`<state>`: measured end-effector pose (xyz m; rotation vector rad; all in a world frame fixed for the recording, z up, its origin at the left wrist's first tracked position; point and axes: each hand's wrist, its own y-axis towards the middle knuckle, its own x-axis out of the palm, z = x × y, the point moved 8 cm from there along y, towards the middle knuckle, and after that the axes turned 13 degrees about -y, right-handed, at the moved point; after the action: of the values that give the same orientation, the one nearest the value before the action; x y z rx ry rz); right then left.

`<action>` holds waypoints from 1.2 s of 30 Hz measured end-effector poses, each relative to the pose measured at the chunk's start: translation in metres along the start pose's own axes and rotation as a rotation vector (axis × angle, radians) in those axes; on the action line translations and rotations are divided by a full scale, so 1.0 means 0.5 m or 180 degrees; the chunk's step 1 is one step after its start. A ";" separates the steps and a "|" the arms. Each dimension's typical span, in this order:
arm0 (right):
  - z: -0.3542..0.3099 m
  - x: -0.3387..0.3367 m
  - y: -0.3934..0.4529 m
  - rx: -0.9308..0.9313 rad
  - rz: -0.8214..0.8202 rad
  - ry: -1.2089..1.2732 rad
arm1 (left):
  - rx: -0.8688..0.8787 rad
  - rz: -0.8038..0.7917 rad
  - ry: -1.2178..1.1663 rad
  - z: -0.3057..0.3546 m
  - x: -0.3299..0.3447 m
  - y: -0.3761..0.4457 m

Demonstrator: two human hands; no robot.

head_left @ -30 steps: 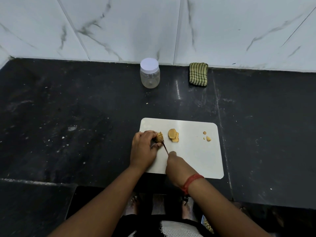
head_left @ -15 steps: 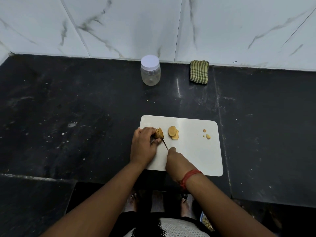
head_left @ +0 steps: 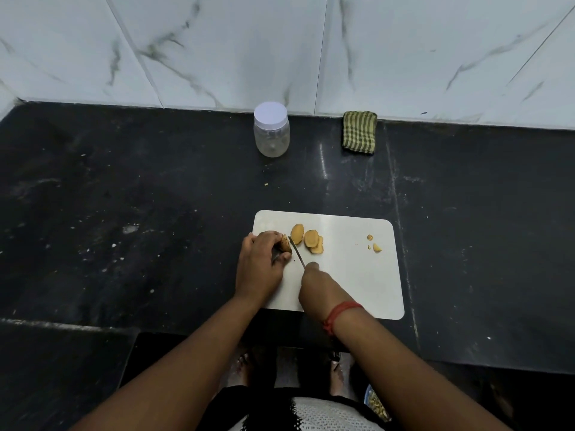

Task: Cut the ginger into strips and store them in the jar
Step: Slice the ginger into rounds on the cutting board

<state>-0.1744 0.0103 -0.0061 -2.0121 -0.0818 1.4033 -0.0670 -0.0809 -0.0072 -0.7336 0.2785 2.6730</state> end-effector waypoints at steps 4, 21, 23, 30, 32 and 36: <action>0.028 -0.016 -0.022 -0.0101 0.0129 0.0083 | 0.0071 0.0075 -0.0010 -0.003 0.000 0.005; -0.029 -0.036 -0.013 -0.0206 0.0247 0.0369 | 0.0105 0.0145 -0.0251 -0.012 -0.003 0.008; -0.029 -0.037 -0.012 -0.0193 0.0274 0.0342 | 0.0059 0.0151 -0.0232 -0.020 -0.002 0.008; -0.034 -0.041 -0.018 -0.0243 0.0256 0.0305 | 0.0225 0.0220 -0.0143 -0.008 -0.007 0.007; -0.036 -0.041 -0.019 -0.0205 0.0225 0.0293 | 0.0244 0.0241 -0.0132 -0.007 -0.009 0.007; -0.041 -0.038 -0.018 -0.0038 0.0071 0.0319 | 0.0238 0.0253 -0.0105 -0.005 -0.008 0.007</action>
<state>-0.1620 -0.0006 0.0181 -2.0954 -0.0240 1.3161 -0.0639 -0.0861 -0.0068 -0.6683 0.4050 2.7299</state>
